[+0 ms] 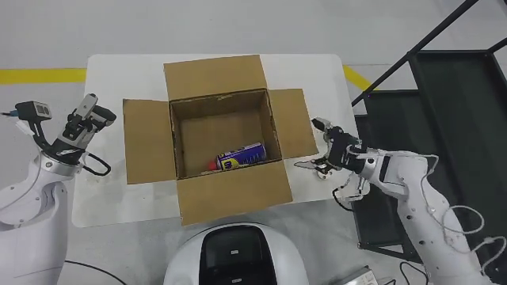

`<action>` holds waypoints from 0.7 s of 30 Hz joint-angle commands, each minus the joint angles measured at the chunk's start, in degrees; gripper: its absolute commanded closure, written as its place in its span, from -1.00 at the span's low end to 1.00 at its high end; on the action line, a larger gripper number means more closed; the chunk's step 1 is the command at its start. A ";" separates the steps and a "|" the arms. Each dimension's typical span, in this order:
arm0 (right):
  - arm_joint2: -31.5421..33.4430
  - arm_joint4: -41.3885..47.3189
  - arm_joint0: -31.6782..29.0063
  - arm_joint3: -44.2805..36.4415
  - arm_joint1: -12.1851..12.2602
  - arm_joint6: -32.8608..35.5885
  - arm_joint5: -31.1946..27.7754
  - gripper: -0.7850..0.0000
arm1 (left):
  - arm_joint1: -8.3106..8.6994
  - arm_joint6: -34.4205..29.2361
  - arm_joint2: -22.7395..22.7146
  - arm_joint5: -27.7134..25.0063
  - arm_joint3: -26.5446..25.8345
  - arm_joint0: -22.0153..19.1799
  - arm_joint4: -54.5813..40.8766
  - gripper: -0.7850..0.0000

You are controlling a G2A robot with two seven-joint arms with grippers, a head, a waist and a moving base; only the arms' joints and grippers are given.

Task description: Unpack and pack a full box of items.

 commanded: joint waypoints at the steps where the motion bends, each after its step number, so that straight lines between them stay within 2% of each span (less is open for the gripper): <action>1: 3.64 0.52 -3.63 0.78 0.22 -1.02 0.54 -1.00 | 0.00 0.00 0.00 0.00 0.00 0.00 0.00 -1.00; 4: 5.77 0.75 -6.10 1.51 0.45 -1.92 -0.31 -1.00 | 0.00 0.00 0.00 0.00 0.00 0.00 0.00 -1.00; 16: 5.90 0.78 -6.19 1.64 0.47 -1.95 -0.39 -1.00 | 0.00 0.00 0.00 0.00 0.00 0.00 0.00 -1.00; 19: 5.70 0.72 -5.91 2.91 0.36 1.38 3.34 -1.00 | 0.00 0.00 0.00 0.00 0.00 0.00 0.00 -1.00; 21: 5.09 3.10 -5.54 5.09 0.34 3.40 2.92 -1.00 | 0.00 0.00 0.00 0.00 0.00 0.00 0.00 -1.00</action>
